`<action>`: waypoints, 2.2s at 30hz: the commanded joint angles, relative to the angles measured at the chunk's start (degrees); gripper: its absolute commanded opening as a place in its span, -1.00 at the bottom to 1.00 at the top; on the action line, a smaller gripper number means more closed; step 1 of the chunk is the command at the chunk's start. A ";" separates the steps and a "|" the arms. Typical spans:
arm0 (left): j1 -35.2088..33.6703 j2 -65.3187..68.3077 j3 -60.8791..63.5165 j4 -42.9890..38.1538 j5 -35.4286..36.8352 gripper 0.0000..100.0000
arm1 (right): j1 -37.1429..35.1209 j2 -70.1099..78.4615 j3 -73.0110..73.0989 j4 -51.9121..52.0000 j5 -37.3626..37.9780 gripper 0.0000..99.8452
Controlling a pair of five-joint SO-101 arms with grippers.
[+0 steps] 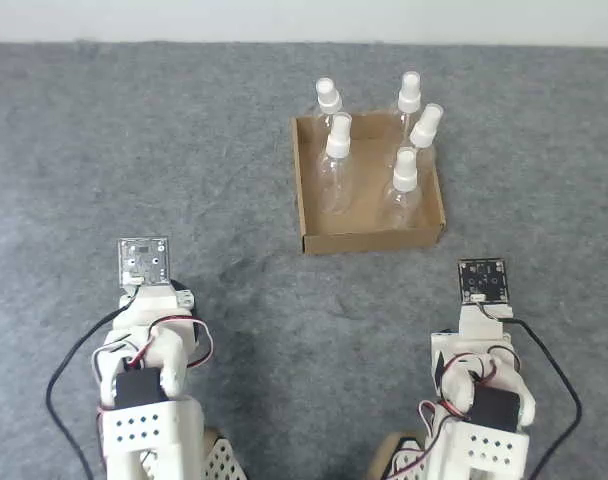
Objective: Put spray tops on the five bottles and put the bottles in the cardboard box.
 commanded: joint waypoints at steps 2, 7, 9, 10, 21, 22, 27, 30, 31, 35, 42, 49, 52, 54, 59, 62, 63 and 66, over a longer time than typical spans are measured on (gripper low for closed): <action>-0.26 -0.97 -0.22 0.18 -0.26 -0.97 | 0.40 -0.92 1.32 0.48 0.62 -0.89; 0.18 -1.14 -0.22 0.53 -0.26 -0.97 | 0.40 -0.92 1.32 0.48 0.62 -0.89; 1.23 -2.99 -0.22 1.41 0.00 -0.97 | 0.40 -0.92 1.32 0.48 0.62 -0.89; 2.02 -4.57 -0.22 2.90 0.00 -0.97 | 0.40 -0.92 1.32 0.48 0.62 -0.89; 3.25 -16.18 -0.66 22.68 0.00 -0.97 | 0.40 -0.92 1.32 0.48 0.62 -0.89; 3.25 -16.09 -0.66 22.68 -0.09 -0.97 | 0.40 -0.92 1.32 0.48 0.62 -0.89; 3.34 -16.09 -0.66 22.68 -0.18 -0.97 | 0.40 -0.92 1.32 0.48 0.62 -0.89; 3.34 -16.09 -0.66 22.68 -0.18 -0.97 | 0.40 -0.92 1.32 0.48 0.62 -0.89; 3.34 -16.09 -0.66 22.68 -0.18 -0.97 | 0.40 -0.92 1.32 0.48 0.62 -0.89; 3.34 -16.09 -0.66 22.68 -0.18 -0.97 | 0.40 -0.92 1.32 0.48 0.62 -0.89; 3.34 -16.09 -0.66 22.68 -0.18 -0.97 | 0.40 -0.92 1.32 0.48 0.62 -0.89; 3.34 -16.09 -0.66 22.68 -0.18 -0.97 | 0.40 -0.92 1.32 0.48 0.62 -0.89; 3.34 -16.09 -0.66 22.68 -0.18 -0.97 | 0.40 -0.92 1.32 0.48 0.62 -0.89; 3.34 -16.09 -0.66 22.68 -0.18 -0.97 | 0.40 -0.92 1.32 0.48 0.62 -0.89; 3.34 -16.09 -0.66 22.68 -0.18 -0.97 | 0.40 -0.92 1.32 0.48 0.62 -0.89; 3.34 -16.09 -0.66 22.68 -0.18 -0.97 | 0.40 -0.92 1.32 0.48 0.62 -0.89; 3.34 -16.09 -0.66 22.68 -0.18 -0.97 | 0.40 -0.92 1.32 0.48 0.62 -0.89; 3.34 -16.09 -0.66 22.68 -0.18 -0.97 | 0.40 -0.92 1.32 0.48 0.62 -0.89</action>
